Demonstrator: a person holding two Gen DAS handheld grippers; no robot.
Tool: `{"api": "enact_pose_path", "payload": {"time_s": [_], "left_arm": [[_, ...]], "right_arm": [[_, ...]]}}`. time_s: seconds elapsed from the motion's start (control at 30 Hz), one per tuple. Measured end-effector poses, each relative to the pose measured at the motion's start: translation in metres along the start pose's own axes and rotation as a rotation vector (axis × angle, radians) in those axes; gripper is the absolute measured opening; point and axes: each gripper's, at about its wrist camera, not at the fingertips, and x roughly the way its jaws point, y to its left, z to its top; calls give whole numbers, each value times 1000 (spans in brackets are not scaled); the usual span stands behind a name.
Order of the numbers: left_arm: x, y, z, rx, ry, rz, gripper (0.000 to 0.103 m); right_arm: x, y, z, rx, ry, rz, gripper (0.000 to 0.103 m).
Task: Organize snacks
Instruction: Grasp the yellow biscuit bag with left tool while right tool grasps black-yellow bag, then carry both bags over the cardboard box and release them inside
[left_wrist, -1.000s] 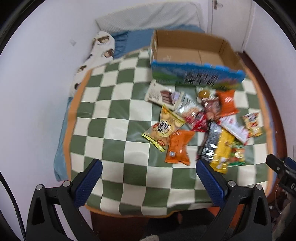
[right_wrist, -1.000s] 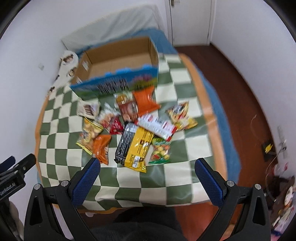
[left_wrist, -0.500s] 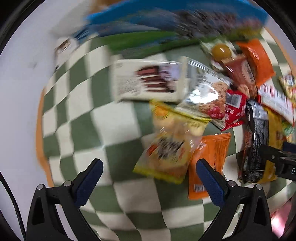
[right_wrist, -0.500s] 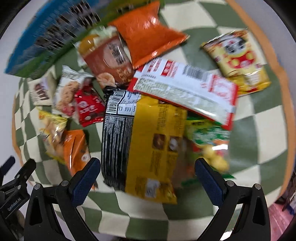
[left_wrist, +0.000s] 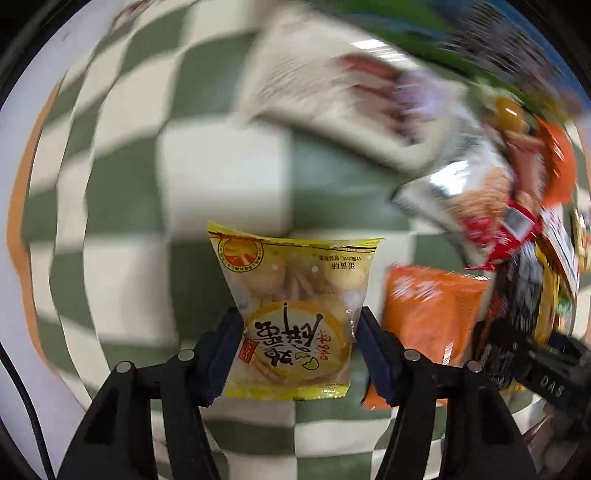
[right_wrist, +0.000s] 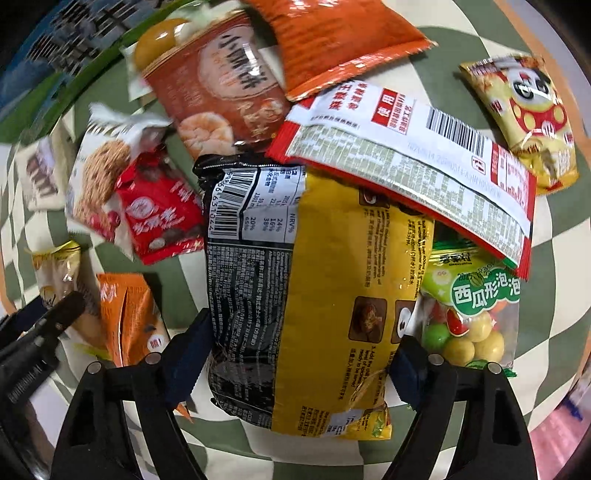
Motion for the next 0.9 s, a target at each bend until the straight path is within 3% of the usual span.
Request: {"api": "enact_pose_path", "payload": {"time_s": [0.1, 0.27, 0.43, 0.57, 0.77, 0.9], "left_arm": [[8, 23, -20, -61, 39, -51, 60], [29, 25, -33, 5, 81, -77, 63], [32, 41, -42, -35, 27, -101, 59], [21, 49, -52, -56, 3, -112, 53], [6, 44, -84, -54, -25, -92, 46], [-9, 45, -109, -74, -29, -100, 45]], "right_arm": [[5, 12, -15, -79, 23, -33, 86], [18, 20, -41, -182, 53, -62, 87], [33, 6, -34, -92, 60, -12, 91], [44, -7, -26, -45, 42, -34, 90], [50, -1, -43, -31, -14, -78, 86], [46, 12, -66, -19, -30, -44, 86]]}}
